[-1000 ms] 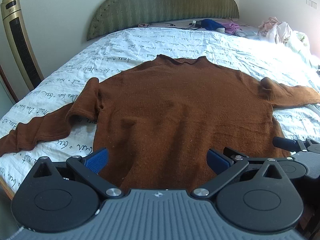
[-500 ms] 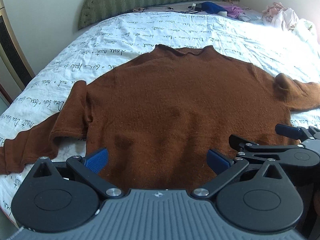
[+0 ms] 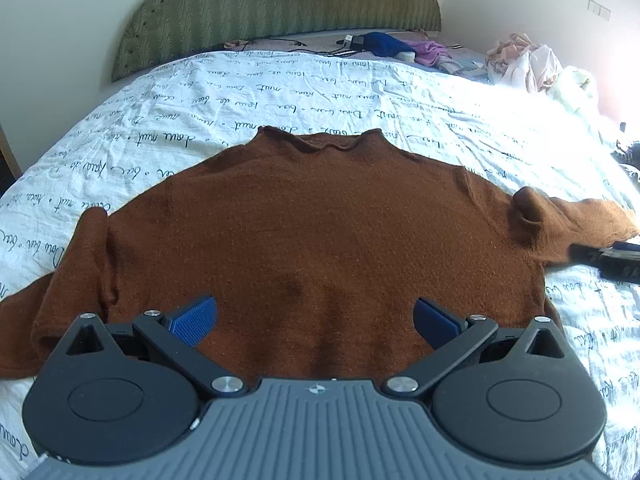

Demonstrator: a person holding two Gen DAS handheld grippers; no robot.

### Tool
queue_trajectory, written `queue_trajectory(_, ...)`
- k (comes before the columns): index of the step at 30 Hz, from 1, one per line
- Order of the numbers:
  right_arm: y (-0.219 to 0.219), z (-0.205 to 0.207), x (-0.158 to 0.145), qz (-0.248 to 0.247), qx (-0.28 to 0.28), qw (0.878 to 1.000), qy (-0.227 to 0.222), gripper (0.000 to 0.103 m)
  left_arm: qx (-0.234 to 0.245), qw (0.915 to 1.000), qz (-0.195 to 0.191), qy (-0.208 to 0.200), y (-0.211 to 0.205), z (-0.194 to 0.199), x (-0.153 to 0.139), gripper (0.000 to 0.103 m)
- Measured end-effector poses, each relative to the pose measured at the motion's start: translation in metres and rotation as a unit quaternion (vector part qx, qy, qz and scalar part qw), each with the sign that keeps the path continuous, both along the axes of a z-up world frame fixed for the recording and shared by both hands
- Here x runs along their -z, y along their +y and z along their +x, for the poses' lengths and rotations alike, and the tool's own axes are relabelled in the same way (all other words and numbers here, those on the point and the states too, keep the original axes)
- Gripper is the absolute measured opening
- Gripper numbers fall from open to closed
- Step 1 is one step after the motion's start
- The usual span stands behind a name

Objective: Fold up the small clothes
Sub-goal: 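Grasp the sweater sleeve cuff with the right gripper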

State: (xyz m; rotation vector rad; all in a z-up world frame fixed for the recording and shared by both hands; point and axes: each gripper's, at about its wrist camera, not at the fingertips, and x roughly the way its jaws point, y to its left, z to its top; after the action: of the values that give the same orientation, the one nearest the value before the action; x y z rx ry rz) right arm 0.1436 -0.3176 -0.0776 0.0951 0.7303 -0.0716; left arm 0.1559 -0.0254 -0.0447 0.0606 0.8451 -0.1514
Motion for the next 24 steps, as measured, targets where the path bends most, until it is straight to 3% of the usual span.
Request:
queue_trajectory(6, -0.181, 0.001, 0.0, -0.024, 0.124, 0.992, -0.006, 0.103, -0.01, 0.9974, -0.03, 0.065, -0.016, -0.008, 0.018, 0.103)
queue_trajectory(8, -0.237, 0.001, 0.007, -0.005, 0.177, 0.984, 0.009, 0.103, -0.015, 0.9967, -0.031, 0.073, -0.02, -0.009, 0.022, 0.103)
queue_trajectory(10, -0.28, 0.002, 0.02, 0.021, 0.194, 0.98, 0.021, 0.103, -0.022, 0.9973, -0.018, 0.068, -0.026, -0.009, 0.022, 0.103)
queue_trajectory(13, -0.321, 0.005, 0.036, 0.09, 0.199, 0.976, 0.026, 0.103, -0.036, 0.9976, 0.001, 0.06, -0.038, -0.009, 0.02, 0.103)
queue_trajectory(17, -0.355, 0.016, 0.054, 0.187, 0.194, 0.963, 0.01, 0.103, -0.045, 0.9972, -0.014, 0.058, -0.046, -0.004, 0.019, 0.103)
queue_trajectory(19, -0.369, 0.024, 0.059, 0.215, 0.195, 0.957, -0.003, 0.103, -0.037, 0.9978, -0.014, 0.053, -0.052, -0.003, 0.019, 0.103)
queue_trajectory(21, -0.377, 0.036, 0.065, 0.226, 0.208, 0.951, 0.017, 0.102, -0.026, 0.9985, -0.006, 0.047, -0.058, -0.002, 0.02, 0.103)
queue_trajectory(23, -0.381, 0.038, 0.064, 0.226, 0.205, 0.952, 0.001, 0.073, -0.016, 0.9989, 0.0, 0.044, -0.06, 0.0, 0.021, 0.103)
queue_trajectory(24, -0.382, 0.039, 0.064, 0.225, 0.207, 0.952, 0.003, 0.044, -0.012, 0.999, 0.0, 0.044, -0.06, 0.0, 0.021, 0.103)
